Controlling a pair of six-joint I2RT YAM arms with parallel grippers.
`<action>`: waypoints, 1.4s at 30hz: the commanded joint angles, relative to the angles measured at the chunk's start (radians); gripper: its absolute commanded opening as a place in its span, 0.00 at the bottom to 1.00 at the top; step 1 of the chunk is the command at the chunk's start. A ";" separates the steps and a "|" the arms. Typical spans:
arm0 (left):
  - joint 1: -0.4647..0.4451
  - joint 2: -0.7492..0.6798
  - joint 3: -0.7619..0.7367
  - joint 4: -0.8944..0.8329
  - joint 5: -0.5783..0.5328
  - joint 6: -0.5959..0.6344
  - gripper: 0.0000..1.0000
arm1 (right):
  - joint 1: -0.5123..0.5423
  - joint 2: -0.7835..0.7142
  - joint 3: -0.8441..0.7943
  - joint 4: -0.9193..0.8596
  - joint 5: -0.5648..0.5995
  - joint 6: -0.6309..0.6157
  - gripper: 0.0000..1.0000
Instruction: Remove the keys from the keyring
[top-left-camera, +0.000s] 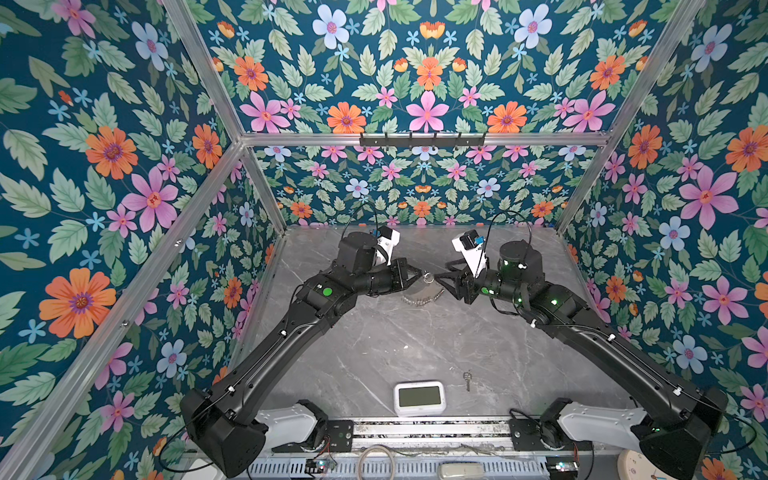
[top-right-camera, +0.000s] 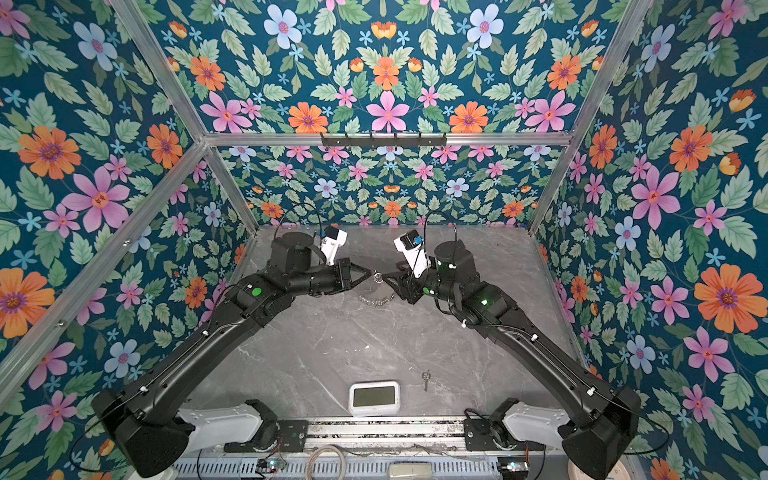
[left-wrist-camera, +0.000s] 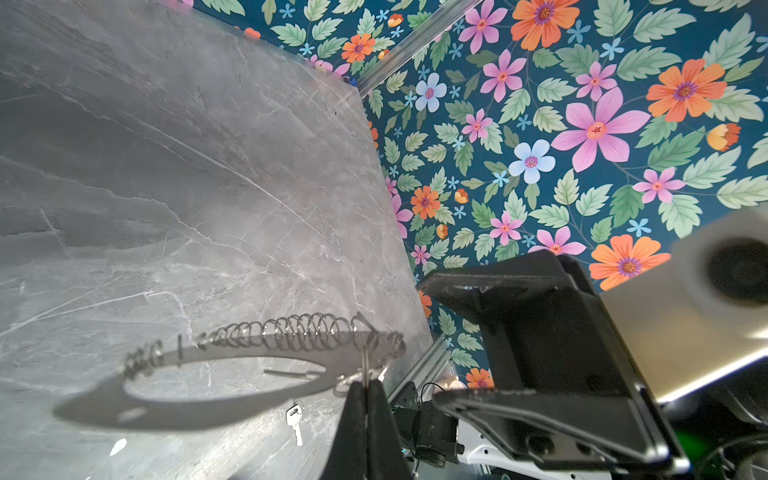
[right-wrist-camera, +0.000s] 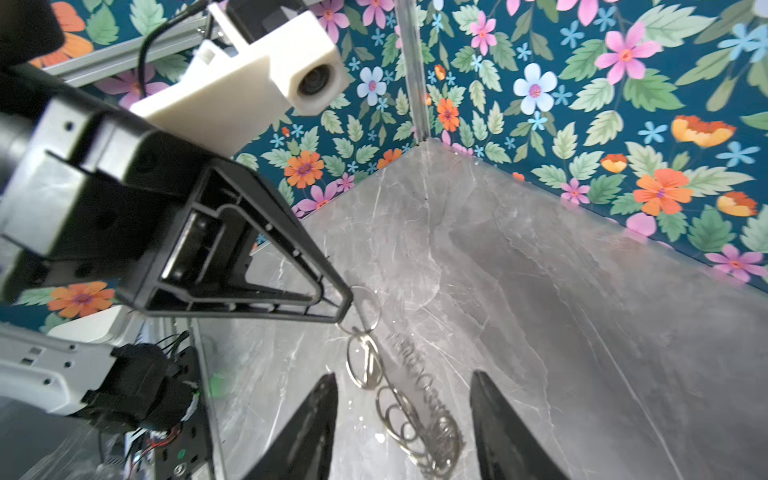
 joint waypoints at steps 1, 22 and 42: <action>0.001 -0.013 0.001 0.038 0.013 -0.012 0.00 | 0.005 0.011 0.014 0.013 -0.031 -0.023 0.54; 0.001 -0.010 -0.004 0.068 0.035 -0.033 0.00 | 0.242 0.085 0.058 -0.017 0.516 -0.306 0.58; 0.001 -0.033 -0.031 0.073 0.034 -0.023 0.00 | 0.240 0.039 0.028 0.036 0.625 -0.293 0.57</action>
